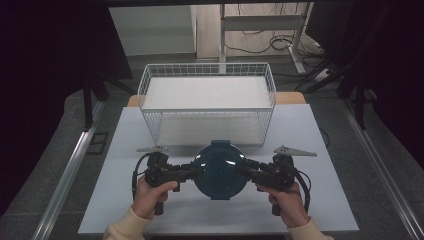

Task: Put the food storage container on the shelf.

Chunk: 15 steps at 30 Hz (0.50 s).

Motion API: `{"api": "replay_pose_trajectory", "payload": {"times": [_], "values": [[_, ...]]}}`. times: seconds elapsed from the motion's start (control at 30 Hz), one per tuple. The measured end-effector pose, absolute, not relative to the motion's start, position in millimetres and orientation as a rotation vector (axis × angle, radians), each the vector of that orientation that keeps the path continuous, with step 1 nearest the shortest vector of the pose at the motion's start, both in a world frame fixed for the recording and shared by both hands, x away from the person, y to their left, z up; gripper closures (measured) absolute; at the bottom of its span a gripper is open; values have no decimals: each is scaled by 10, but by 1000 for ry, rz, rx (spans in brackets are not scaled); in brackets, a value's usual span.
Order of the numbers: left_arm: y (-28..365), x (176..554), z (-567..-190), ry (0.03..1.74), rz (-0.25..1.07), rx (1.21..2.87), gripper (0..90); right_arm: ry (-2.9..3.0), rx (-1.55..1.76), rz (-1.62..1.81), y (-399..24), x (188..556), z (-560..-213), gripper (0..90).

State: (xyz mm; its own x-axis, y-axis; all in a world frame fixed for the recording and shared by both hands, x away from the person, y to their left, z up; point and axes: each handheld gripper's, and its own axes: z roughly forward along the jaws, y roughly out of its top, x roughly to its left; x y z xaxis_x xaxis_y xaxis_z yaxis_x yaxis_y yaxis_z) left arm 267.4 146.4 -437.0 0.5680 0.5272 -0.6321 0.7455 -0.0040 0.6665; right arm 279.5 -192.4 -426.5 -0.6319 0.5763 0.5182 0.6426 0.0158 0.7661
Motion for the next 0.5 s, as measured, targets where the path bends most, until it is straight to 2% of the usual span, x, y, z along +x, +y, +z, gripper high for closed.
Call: {"api": "replay_pose_trajectory", "payload": {"times": [0.5], "values": [[1467, 2810, -3988, 1037, -160, 1680, 473, -2191, -1281, -1790, -1927, 2928, -3968, 419]]}}
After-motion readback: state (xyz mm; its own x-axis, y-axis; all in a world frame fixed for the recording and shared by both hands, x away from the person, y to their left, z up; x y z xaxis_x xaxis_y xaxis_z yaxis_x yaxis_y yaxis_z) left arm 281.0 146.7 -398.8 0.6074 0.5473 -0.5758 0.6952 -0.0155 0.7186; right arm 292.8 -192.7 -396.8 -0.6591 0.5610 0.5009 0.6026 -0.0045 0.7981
